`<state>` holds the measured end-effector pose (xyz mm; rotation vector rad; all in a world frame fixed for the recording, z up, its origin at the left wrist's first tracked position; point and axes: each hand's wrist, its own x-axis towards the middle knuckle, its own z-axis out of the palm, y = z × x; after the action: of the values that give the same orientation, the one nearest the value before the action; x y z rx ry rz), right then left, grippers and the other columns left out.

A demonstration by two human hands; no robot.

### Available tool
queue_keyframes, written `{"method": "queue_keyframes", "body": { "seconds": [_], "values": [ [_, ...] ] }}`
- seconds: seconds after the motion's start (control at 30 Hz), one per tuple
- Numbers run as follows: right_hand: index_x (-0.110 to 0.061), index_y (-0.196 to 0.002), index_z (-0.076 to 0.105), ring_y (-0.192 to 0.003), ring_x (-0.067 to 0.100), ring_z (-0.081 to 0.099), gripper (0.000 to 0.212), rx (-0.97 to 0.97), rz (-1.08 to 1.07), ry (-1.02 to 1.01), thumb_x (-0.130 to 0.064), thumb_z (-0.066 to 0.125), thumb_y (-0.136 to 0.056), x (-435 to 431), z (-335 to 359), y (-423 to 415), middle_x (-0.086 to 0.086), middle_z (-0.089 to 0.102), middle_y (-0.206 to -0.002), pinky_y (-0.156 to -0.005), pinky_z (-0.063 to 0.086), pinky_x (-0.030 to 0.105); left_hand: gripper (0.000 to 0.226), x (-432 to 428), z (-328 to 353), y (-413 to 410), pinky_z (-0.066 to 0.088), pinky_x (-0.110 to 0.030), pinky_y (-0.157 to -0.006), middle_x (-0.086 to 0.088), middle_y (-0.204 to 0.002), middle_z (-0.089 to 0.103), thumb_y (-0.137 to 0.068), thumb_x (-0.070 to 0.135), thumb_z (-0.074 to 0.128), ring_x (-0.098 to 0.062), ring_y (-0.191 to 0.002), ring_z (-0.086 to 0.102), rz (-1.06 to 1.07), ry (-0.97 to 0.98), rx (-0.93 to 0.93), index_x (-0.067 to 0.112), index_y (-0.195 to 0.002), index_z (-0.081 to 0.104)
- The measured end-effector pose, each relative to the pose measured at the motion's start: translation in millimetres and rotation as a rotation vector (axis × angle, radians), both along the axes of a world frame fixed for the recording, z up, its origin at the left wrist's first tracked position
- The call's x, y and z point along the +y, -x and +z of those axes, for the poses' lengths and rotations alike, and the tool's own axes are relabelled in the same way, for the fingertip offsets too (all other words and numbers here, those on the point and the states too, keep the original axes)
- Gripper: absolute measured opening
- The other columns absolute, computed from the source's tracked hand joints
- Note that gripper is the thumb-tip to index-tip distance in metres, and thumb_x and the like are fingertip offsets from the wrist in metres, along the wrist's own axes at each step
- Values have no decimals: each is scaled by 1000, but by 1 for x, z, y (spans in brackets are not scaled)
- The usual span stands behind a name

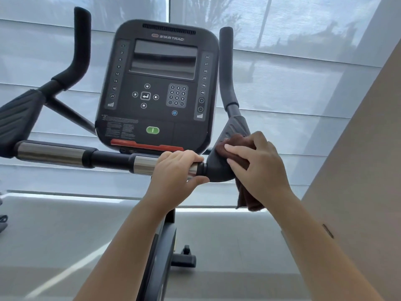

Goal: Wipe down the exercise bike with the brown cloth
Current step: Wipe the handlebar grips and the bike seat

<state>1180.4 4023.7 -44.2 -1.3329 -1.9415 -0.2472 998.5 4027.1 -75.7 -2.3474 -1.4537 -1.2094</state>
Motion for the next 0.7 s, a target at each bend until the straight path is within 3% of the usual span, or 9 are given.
{"method": "queue_keyframes", "body": {
  "seconds": [0.13, 0.23, 0.33, 0.5, 0.6, 0.7],
  "values": [
    [-28, -104, 69, -88, 25, 55, 26, -4, 125, 91, -22, 69, -79, -11, 12, -6, 5, 53, -98, -77, 48, 37, 36, 3, -1, 3, 23, -24, -80, 1, -100, 66, -75, 33, 72, -21, -96, 56, -21, 9, 11, 15, -105, 60],
    [-32, -110, 66, -96, 23, 52, 27, 31, 43, 73, -28, 63, -84, 9, 28, 3, 4, 51, -103, -83, 45, 35, 37, 4, -3, 4, 25, -26, -82, 0, -99, 67, -74, 32, 73, -22, -96, 57, -17, -5, 10, 14, -104, 61],
    [-31, -118, 61, -96, 29, 45, 30, -83, -98, 38, -29, 55, -88, 5, 11, 21, 7, 49, -109, -77, 46, 41, 38, 4, -5, 6, 27, -25, -79, -2, -94, 68, -70, 32, 76, -24, -89, 58, 7, -15, -17, 12, -99, 62],
    [-27, -116, 63, -86, 33, 46, 30, -65, -49, -7, -24, 59, -87, -17, -8, 17, 14, 50, -102, -67, 48, 42, 38, 1, -5, 5, 26, -23, -77, -4, -92, 67, -70, 31, 76, -23, -87, 57, 14, 1, -26, 10, -98, 61],
    [-24, -115, 65, -82, 34, 48, 30, -71, 11, -14, -20, 61, -85, -32, -17, 14, 16, 52, -101, -63, 50, 42, 38, -9, -4, 0, 32, -28, -87, -7, -101, 67, -71, 25, 76, -25, -96, 57, 50, 26, -57, 7, -103, 62],
    [-22, -109, 68, -78, 34, 50, 27, -70, 108, -37, -19, 64, -83, -45, -27, 5, 16, 55, -98, -59, 52, 41, 47, -31, -9, -6, 33, -40, -102, -12, -123, 59, -73, 15, 75, -29, -120, 49, 125, 23, -31, 3, -116, 59]
  ]
}}
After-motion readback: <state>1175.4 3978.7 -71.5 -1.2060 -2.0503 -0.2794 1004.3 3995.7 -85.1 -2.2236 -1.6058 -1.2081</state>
